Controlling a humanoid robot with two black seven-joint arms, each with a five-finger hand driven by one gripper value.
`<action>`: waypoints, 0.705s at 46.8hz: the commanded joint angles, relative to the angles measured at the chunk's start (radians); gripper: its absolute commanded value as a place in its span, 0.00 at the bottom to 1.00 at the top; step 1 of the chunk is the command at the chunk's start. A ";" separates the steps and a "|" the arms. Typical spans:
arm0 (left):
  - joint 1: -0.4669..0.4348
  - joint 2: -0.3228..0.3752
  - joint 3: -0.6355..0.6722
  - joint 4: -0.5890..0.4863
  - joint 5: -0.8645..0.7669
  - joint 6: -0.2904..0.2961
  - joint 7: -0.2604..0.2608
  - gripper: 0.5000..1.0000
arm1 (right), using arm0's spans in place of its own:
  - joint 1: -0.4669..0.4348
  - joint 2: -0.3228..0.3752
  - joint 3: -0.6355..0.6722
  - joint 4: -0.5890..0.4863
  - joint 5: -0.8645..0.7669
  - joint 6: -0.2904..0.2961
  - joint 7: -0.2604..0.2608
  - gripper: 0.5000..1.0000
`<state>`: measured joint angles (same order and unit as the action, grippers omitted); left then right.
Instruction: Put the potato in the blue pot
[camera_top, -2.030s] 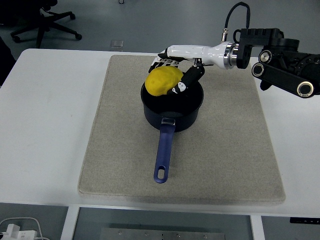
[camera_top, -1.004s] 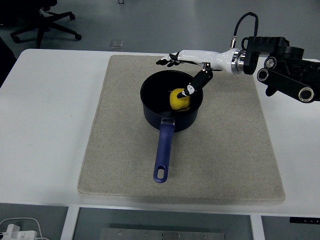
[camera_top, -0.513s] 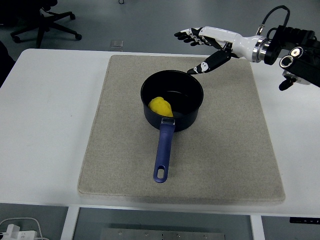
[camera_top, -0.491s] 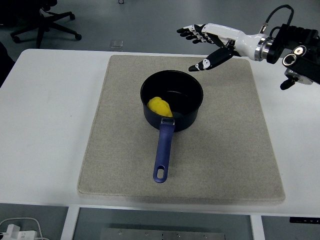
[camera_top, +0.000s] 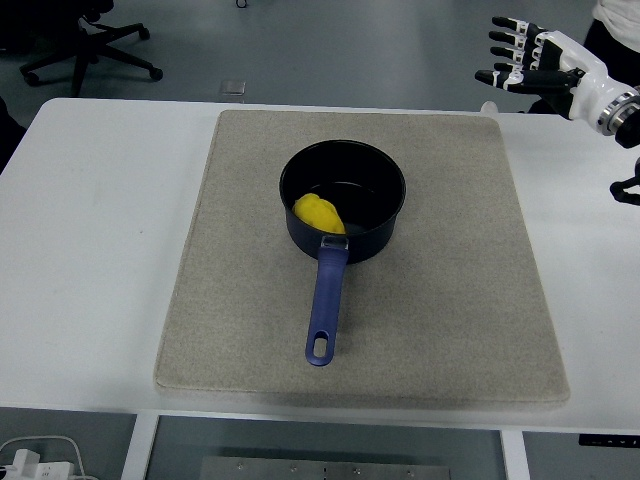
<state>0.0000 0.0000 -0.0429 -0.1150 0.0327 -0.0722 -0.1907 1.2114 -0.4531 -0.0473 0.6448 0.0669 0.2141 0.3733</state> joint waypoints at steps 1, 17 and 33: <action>0.000 0.000 0.000 0.000 0.000 0.000 0.001 0.99 | -0.021 -0.022 0.001 -0.010 0.114 0.001 -0.019 0.88; 0.000 0.000 0.000 0.000 0.000 0.000 -0.001 0.99 | -0.171 -0.029 0.135 -0.007 0.264 -0.002 -0.054 0.88; 0.000 0.000 0.000 0.000 0.001 0.000 -0.001 0.99 | -0.210 -0.024 0.138 -0.002 0.280 -0.002 -0.054 0.88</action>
<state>0.0001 0.0000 -0.0429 -0.1150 0.0328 -0.0721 -0.1905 1.0053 -0.4796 0.0906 0.6412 0.3432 0.2128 0.3191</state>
